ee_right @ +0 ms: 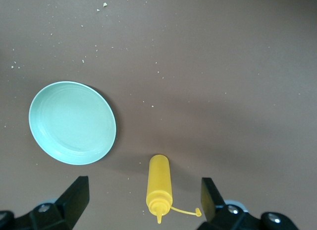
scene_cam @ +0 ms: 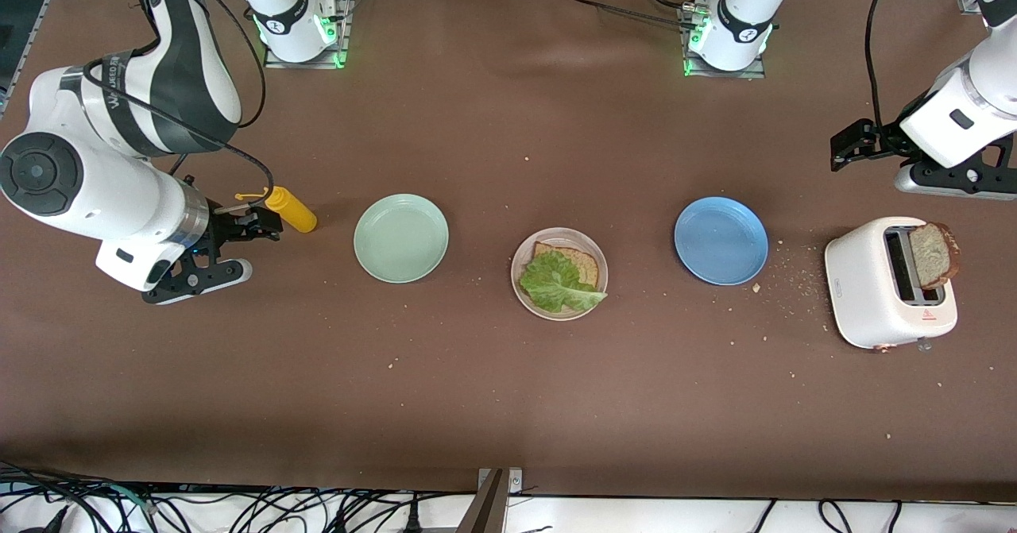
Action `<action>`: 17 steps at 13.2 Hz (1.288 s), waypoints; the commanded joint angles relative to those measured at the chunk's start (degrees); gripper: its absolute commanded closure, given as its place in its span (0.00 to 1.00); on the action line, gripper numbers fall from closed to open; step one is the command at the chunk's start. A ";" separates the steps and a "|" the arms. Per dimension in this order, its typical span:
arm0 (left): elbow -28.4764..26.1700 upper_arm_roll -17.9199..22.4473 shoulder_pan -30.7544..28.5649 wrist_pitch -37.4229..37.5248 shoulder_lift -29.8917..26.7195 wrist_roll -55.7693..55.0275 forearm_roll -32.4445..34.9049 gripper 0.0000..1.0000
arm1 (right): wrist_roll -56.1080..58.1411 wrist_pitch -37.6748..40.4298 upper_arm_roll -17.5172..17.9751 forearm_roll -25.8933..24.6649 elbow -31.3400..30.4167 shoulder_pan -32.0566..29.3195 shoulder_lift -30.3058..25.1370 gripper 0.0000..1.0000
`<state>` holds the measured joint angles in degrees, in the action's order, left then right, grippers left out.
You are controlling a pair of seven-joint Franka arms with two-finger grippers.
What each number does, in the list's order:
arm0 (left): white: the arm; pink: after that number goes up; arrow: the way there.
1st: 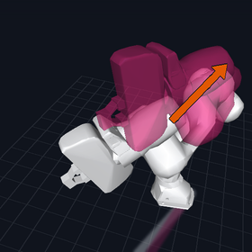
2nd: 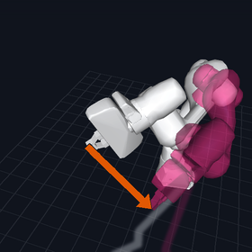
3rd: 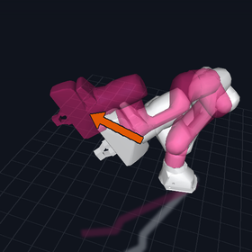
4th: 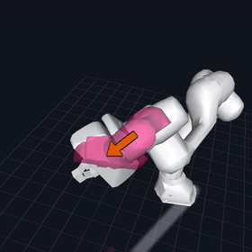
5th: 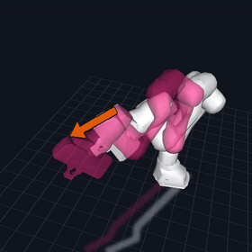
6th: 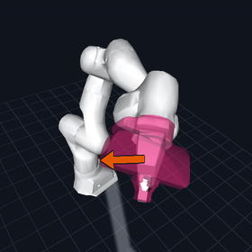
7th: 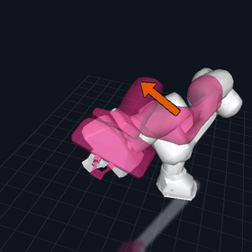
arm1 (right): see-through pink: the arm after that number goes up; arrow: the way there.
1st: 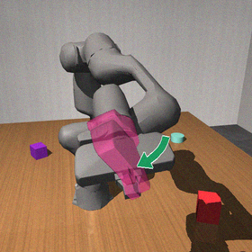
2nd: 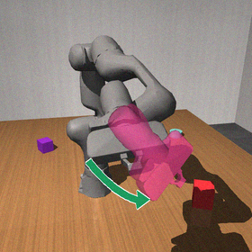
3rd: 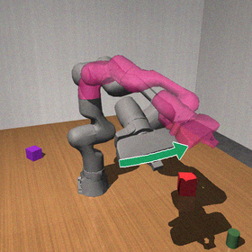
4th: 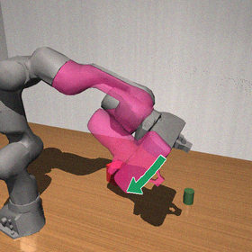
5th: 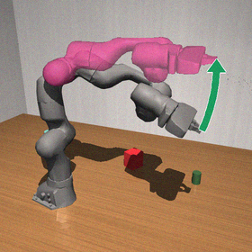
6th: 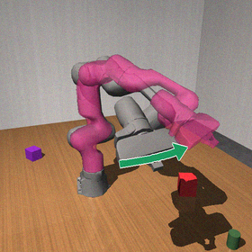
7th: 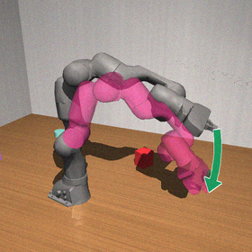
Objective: Make sandwich in beige plate with both arms
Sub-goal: 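Move the left gripper toward the bread slice in the toaster, then lower the left gripper and grasp the bread slice in the toaster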
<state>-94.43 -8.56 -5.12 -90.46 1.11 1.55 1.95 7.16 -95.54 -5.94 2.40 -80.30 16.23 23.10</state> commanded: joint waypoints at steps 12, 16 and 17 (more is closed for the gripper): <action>1.00 -0.41 -11.74 -8.39 6.26 4.33 5.08 0.00 | -6.63 0.71 -0.91 -0.20 2.17 0.29 -2.63 0.00; 0.82 -0.41 -16.14 -17.27 11.71 10.91 5.52 0.00 | -6.46 0.53 0.05 -0.20 2.17 1.08 -1.48 0.00; 0.39 -0.41 -17.28 -19.12 12.85 11.27 5.52 0.00 | -6.54 0.62 0.14 -0.20 1.99 1.17 -1.48 0.00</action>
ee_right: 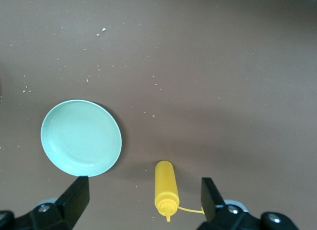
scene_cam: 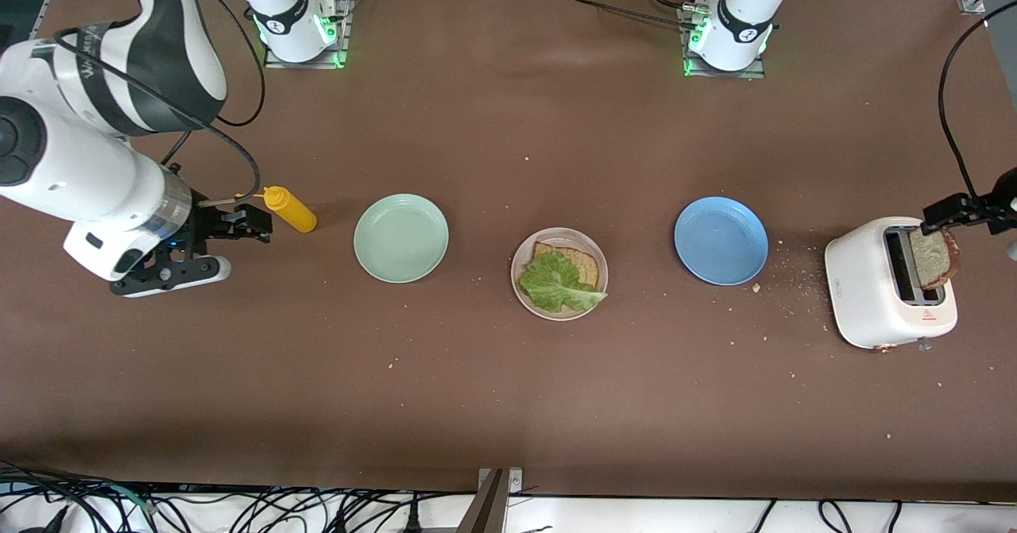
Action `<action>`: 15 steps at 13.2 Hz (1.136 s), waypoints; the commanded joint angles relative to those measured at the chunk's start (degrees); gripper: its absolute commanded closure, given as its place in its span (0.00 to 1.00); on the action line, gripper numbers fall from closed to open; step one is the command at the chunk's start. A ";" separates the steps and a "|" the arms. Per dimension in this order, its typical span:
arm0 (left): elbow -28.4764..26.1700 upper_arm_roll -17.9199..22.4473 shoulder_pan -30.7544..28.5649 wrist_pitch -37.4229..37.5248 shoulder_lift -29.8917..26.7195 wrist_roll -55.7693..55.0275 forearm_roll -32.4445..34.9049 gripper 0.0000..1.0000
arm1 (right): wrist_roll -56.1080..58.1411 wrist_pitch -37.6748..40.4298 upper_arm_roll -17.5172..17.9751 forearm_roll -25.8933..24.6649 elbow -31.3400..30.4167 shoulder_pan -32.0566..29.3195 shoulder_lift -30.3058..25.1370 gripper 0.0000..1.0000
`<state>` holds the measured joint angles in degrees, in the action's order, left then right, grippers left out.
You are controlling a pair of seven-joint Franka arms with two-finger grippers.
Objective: Make sandwich in beige plate with both arms
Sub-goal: 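Lower the left gripper and grasp the bread slice in the toaster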
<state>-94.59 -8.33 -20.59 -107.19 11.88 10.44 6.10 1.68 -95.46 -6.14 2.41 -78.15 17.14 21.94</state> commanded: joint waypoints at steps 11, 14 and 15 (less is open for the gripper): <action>-4.47 -0.90 -7.36 -8.75 8.60 7.22 3.21 0.90 | -0.89 0.54 0.34 -0.74 -0.16 1.31 -0.23 0.00; -4.38 -0.99 -7.54 -7.60 8.51 6.88 2.60 1.00 | -0.89 0.63 0.34 -0.92 -0.16 1.67 -0.50 0.00; -4.38 -0.99 -7.54 -7.51 8.51 6.87 2.60 1.00 | -0.89 0.54 0.25 -0.92 -0.16 1.67 -0.58 0.00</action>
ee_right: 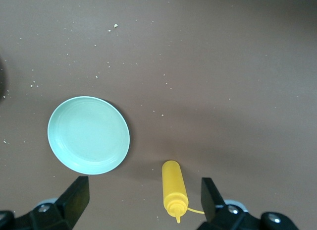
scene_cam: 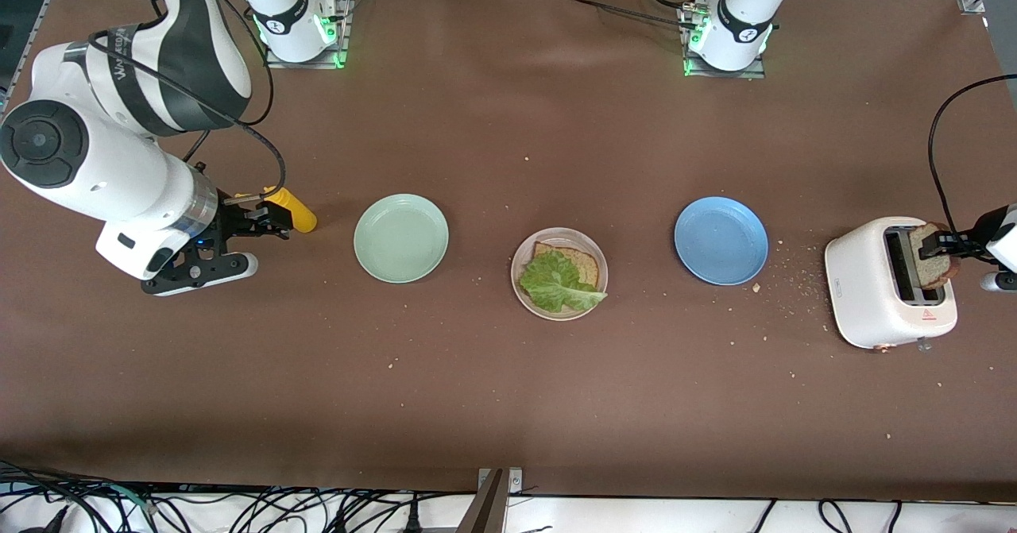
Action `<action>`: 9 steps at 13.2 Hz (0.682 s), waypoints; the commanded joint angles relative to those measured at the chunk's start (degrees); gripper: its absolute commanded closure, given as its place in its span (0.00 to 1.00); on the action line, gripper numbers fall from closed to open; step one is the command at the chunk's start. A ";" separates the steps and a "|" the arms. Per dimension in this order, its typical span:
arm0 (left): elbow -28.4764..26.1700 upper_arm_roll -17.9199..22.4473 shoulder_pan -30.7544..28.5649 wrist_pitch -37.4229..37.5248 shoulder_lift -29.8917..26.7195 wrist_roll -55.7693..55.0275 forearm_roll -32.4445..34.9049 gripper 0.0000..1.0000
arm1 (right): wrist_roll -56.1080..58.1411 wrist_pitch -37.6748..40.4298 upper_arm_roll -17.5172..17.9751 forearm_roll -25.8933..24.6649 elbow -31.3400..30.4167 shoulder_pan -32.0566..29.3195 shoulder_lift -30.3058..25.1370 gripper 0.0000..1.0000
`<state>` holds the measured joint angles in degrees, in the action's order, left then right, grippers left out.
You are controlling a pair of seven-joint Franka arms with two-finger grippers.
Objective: Make sandwich in beige plate with both arms
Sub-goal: 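Lower the left gripper and grasp the bread slice in the toaster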
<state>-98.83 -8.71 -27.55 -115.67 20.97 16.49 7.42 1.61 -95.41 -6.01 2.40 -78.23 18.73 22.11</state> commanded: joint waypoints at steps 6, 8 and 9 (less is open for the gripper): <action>0.74 -0.70 -0.58 3.25 -1.80 0.82 1.28 1.00 | -0.73 0.49 0.12 -0.91 0.10 0.08 -1.02 0.00; 0.92 -0.78 -0.32 4.92 -4.17 0.82 1.28 1.00 | -0.47 0.67 0.12 -0.82 0.01 0.08 -1.28 0.00; 1.10 -1.13 -0.32 6.32 -5.57 0.91 1.37 1.00 | -0.47 1.10 0.12 -0.82 0.01 0.08 -1.28 0.00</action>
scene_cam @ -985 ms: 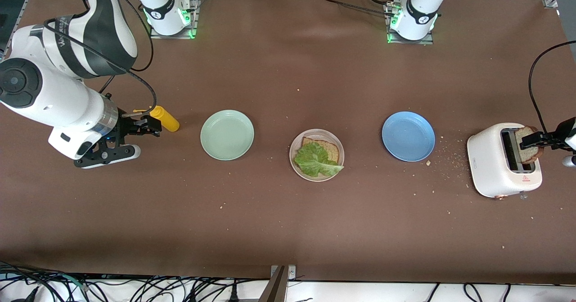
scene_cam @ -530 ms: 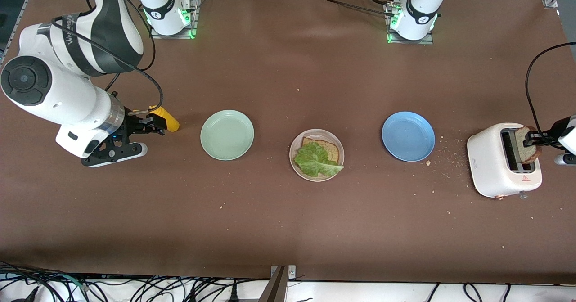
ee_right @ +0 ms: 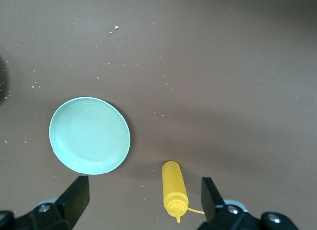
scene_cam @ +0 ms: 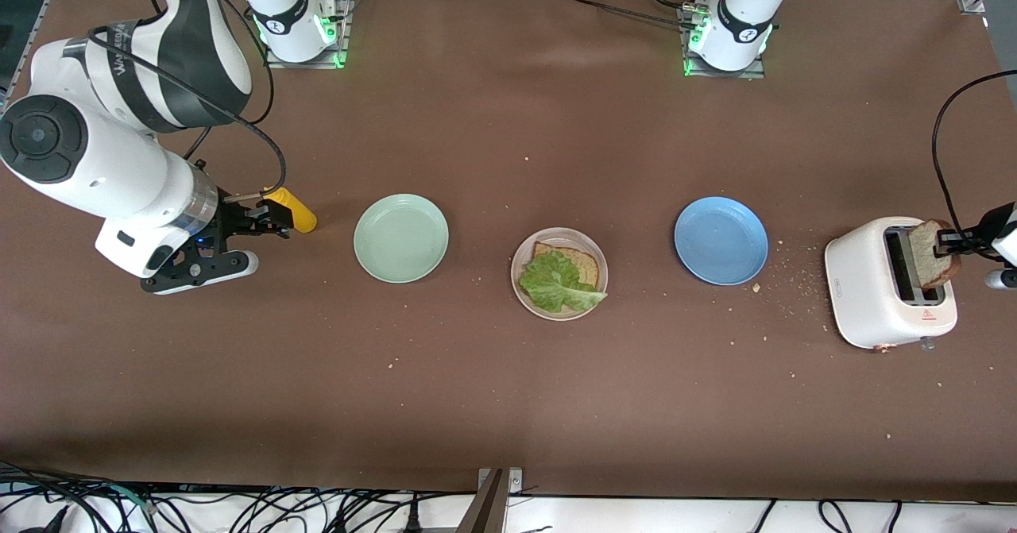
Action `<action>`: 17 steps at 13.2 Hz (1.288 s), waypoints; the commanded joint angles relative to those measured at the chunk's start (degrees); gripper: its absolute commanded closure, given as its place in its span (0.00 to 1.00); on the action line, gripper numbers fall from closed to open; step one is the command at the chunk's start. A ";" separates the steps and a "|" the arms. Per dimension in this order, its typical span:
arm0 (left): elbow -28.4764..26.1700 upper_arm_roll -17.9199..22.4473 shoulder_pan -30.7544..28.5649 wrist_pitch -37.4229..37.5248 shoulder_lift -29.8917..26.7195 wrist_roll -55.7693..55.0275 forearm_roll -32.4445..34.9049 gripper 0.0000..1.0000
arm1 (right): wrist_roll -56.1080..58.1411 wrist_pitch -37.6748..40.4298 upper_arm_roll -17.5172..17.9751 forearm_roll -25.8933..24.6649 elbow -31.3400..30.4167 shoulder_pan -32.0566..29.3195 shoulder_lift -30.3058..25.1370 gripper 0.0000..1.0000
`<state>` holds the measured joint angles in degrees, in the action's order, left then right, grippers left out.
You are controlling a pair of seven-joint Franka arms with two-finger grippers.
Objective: Make sandwich in beige plate with both arms
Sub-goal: 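Lift the bread slice and carry it toward the beige plate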
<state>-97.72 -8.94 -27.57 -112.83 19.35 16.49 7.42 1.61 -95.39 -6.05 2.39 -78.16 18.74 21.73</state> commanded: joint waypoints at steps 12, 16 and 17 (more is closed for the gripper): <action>9.84 -17.59 2.77 20.29 -2.58 -0.41 -12.33 1.00 | -0.73 1.44 0.16 -0.55 0.02 0.51 -1.08 0.00; 10.54 -17.60 8.40 19.32 7.42 -0.67 -25.92 1.00 | -0.91 1.61 0.16 -0.55 0.02 0.51 -1.08 0.00; 10.89 -17.69 9.63 18.80 10.67 -0.59 -29.18 1.00 | -0.91 1.61 0.16 -0.46 0.02 0.51 -1.08 0.00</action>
<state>-89.19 -26.55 -19.52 -93.69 23.26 15.97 -15.98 1.61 -94.78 -6.01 2.39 -78.07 19.14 21.42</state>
